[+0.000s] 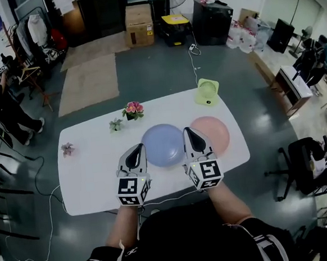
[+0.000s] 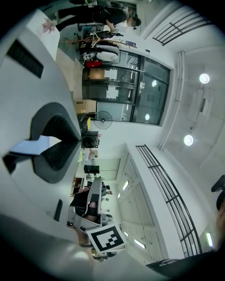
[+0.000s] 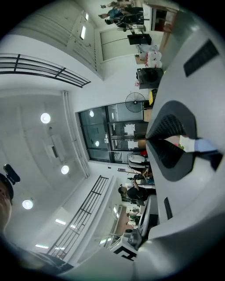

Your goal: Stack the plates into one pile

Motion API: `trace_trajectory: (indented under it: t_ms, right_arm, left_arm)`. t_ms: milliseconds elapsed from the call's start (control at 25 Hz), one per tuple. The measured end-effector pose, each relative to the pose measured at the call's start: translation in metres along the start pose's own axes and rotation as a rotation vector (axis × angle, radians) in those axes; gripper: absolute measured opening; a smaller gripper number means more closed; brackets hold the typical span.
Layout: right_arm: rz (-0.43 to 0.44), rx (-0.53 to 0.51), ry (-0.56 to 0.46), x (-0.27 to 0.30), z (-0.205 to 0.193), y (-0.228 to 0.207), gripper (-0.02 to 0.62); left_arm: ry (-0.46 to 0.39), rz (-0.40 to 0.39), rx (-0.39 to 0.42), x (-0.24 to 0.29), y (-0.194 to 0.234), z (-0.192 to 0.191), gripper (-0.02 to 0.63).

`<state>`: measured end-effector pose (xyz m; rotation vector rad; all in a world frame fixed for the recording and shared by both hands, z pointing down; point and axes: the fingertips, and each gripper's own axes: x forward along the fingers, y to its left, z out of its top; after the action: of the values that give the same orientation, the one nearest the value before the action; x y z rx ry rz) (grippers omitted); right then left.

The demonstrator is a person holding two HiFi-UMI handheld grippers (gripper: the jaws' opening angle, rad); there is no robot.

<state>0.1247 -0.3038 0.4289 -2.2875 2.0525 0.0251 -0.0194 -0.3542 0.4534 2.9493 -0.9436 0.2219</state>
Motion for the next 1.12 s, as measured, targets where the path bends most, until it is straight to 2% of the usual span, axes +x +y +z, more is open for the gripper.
trace_trajectory:
  t_ms: [120, 240, 440, 560, 680, 840, 1120]
  right_arm:
    - [0.010, 0.011, -0.001, -0.020, -0.001, -0.076, 0.015]
    - [0.053, -0.009, 0.005, -0.038, -0.009, -0.159, 0.015]
    - [0.165, -0.023, 0.037, -0.074, 0.000, -0.275, 0.015]
    - [0.239, 0.003, 0.083, -0.084, 0.003, -0.318, 0.015]
    - [0.303, 0.018, 0.091, -0.088, 0.005, -0.327, 0.015]
    - [0.374, 0.036, 0.097, -0.089, 0.004, -0.312, 0.015]
    - [0.401, 0.074, 0.093, -0.099, 0.007, -0.282, 0.015]
  left_arm:
    - [-0.008, 0.009, 0.042, 0.043, -0.065, 0.010, 0.012]
    - [-0.011, 0.057, 0.082, 0.092, -0.138, 0.010, 0.012]
    - [-0.050, 0.181, -0.034, 0.142, -0.249, 0.029, 0.012]
    - [-0.047, 0.246, -0.069, 0.151, -0.299, 0.045, 0.012]
    - [-0.029, 0.308, -0.067, 0.146, -0.320, 0.049, 0.012]
    - [-0.007, 0.389, -0.094, 0.128, -0.321, 0.043, 0.012]
    - [0.020, 0.410, -0.089, 0.098, -0.305, 0.030, 0.012]
